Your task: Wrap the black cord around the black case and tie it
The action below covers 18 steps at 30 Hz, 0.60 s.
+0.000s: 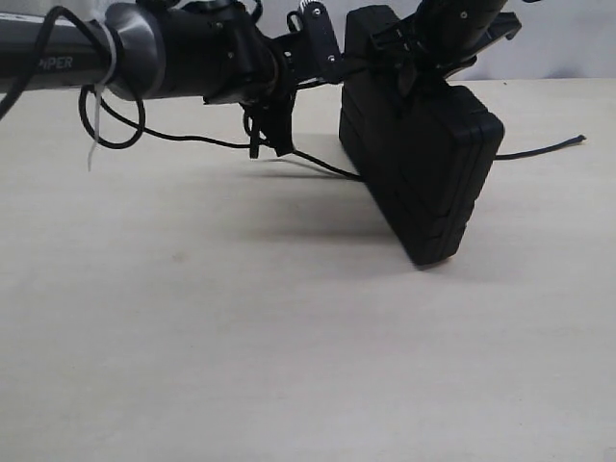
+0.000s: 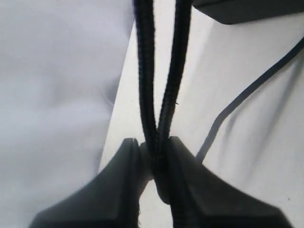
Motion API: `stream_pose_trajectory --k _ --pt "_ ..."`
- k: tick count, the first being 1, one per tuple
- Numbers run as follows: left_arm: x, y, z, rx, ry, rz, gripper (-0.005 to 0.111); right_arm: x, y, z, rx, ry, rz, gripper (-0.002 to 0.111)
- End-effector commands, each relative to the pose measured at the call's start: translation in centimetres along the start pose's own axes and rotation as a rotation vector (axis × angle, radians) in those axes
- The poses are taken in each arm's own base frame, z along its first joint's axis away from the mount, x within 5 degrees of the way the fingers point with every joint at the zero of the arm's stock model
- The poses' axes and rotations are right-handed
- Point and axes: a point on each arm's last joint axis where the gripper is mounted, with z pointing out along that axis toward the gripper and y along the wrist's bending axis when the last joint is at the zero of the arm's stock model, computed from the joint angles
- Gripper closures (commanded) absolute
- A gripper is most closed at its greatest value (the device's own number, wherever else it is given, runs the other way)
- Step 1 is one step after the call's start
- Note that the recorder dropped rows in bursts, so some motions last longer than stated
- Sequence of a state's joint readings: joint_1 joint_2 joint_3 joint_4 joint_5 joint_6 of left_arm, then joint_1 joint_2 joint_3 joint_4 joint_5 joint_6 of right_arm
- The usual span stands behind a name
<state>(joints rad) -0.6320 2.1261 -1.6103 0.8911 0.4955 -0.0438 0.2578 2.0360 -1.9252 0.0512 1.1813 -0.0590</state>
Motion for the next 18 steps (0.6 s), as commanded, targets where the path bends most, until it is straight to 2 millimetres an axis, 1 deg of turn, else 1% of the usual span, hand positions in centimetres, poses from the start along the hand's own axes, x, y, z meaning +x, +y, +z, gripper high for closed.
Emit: stream_pose_trajectory --k 1,4,7,10,14,18 --pt "-1.99 -0.96 -1.33 -0.057 -0.040 0.091 0.107 0.73 -0.08 1.62 -0.004 0.084 -0.040 0.104" --pt "-2.83 -1.41 -1.79 -0.086 -0.062 0.110 0.107 0.73 -0.08 1.62 -0.005 0.084 -0.047 0.104" --pt "-2.78 -1.12 -1.93 -0.135 -0.037 0.125 0.107 0.73 -0.02 1.62 -0.011 0.084 -0.047 0.103" --pt "-2.38 -0.63 -2.00 -0.187 0.014 0.161 0.107 0.72 0.07 1.62 -0.021 0.083 -0.043 0.094" --pt "-2.08 -0.43 -2.05 -0.207 0.049 0.172 0.107 0.72 0.07 1.62 -0.021 0.083 -0.045 0.077" --pt "-2.16 -0.56 -2.02 -0.204 0.047 0.175 0.107 0.71 0.15 1.41 -0.028 0.078 -0.042 0.067"
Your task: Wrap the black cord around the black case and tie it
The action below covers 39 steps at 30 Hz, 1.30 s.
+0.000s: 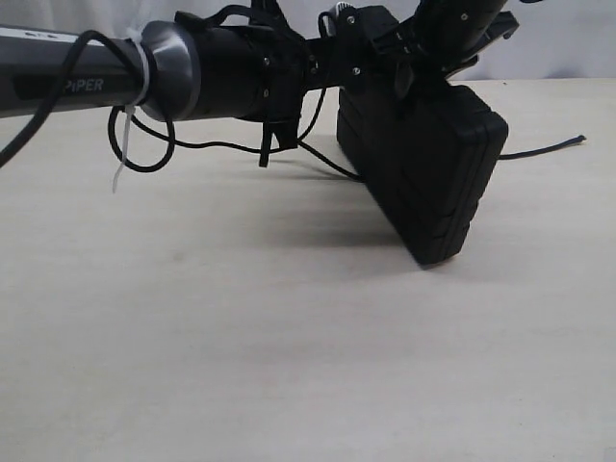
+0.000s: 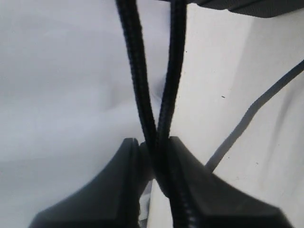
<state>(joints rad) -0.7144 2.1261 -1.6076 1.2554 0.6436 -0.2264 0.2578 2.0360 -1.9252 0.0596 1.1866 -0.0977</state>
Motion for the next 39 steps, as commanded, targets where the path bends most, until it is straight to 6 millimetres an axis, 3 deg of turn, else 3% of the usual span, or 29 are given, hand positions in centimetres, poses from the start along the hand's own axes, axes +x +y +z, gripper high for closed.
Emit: stream_pose_trajectory --k 1,12,22,32,39 --pt "-0.3 0.2 -0.5 -0.013 -0.009 -0.001 0.107 0.7 0.1 1.4 -0.021 0.073 -0.006 0.065" --pt "-0.3 0.0 -0.4 -0.004 -0.010 0.000 0.107 0.5 0.7 0.5 -0.086 0.045 -0.014 0.062" --pt "0.3 -3.3 0.1 0.075 -0.086 0.131 0.107 0.5 0.5 -0.3 -0.073 0.029 -0.024 0.062" --pt "-0.6 -3.6 -0.2 0.086 -0.171 0.168 0.107 0.5 1.0 -0.3 -0.127 0.021 -0.022 0.062" --pt "-0.4 -3.5 -0.2 0.073 -0.142 0.206 0.107 0.6 0.2 -0.3 -0.036 0.032 -0.028 0.062"
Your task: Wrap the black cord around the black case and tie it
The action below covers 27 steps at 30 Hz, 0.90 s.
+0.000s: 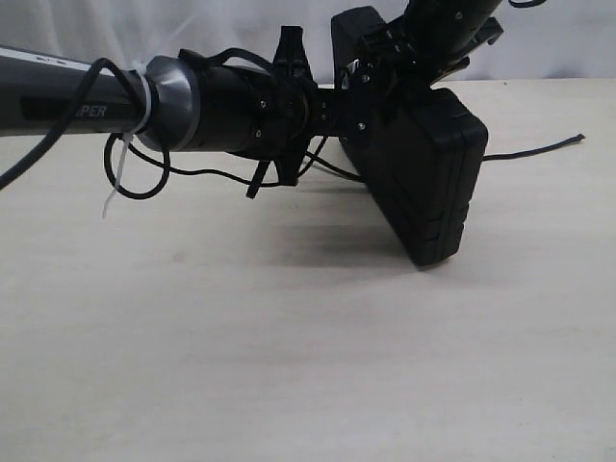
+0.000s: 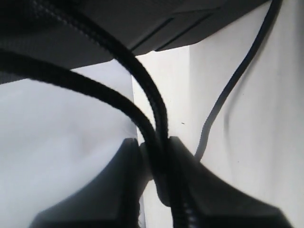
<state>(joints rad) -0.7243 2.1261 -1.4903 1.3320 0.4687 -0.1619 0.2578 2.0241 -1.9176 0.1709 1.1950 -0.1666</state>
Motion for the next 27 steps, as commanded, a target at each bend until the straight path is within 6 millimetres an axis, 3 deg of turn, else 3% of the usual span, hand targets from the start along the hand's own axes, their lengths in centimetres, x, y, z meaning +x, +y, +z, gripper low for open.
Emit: stream_pose_trajectory --k 1,6,14,27 --pt "-0.3 0.1 -0.4 -0.010 -0.003 0.012 0.107 0.5 -0.9 0.0 0.083 0.045 0.001 0.062" --pt "-0.4 0.1 -0.4 -0.007 -0.011 0.010 0.107 0.5 -0.9 -0.1 0.086 0.044 -0.002 0.062" --pt "-0.4 0.1 -0.4 -0.006 -0.013 0.009 0.107 0.6 -0.5 -2.5 0.091 -0.008 -0.008 0.062" --pt "-0.4 0.0 -0.4 0.000 -0.016 -0.002 0.107 0.6 -0.4 -3.1 0.093 -0.020 -0.009 0.062"
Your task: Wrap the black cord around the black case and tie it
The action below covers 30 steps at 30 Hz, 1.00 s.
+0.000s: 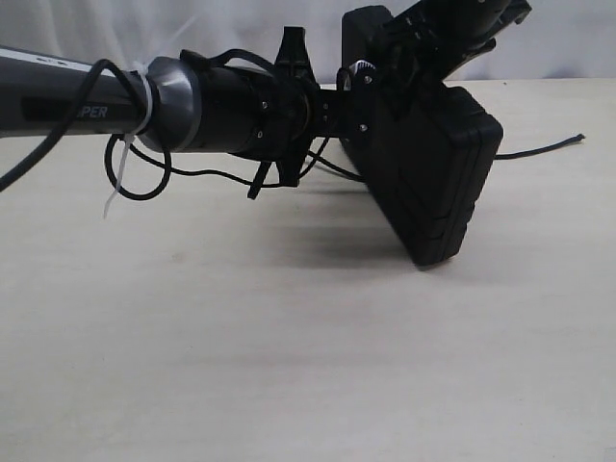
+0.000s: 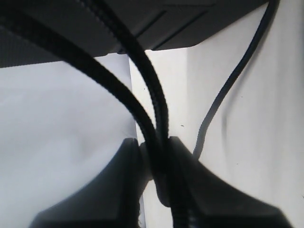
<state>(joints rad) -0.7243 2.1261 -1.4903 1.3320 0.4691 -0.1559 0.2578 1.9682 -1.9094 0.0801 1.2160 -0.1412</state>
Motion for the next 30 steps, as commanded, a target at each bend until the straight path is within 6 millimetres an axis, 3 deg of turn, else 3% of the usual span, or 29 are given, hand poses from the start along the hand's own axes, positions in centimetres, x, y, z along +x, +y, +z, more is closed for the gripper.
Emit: stream_pose_trajectory --k 1,21,30 --pt "-0.4 0.0 -0.4 0.000 -0.018 -0.008 0.107 0.1 -0.1 -0.7 0.007 -0.009 0.004 0.062" --pt "-0.4 0.0 -0.4 0.000 -0.018 -0.008 0.107 0.3 -0.2 -2.6 0.038 -0.044 -0.007 0.063" --pt "-0.4 0.0 -0.4 0.002 -0.018 -0.009 0.107 0.4 -0.7 -2.9 0.098 -0.043 -0.025 0.097"
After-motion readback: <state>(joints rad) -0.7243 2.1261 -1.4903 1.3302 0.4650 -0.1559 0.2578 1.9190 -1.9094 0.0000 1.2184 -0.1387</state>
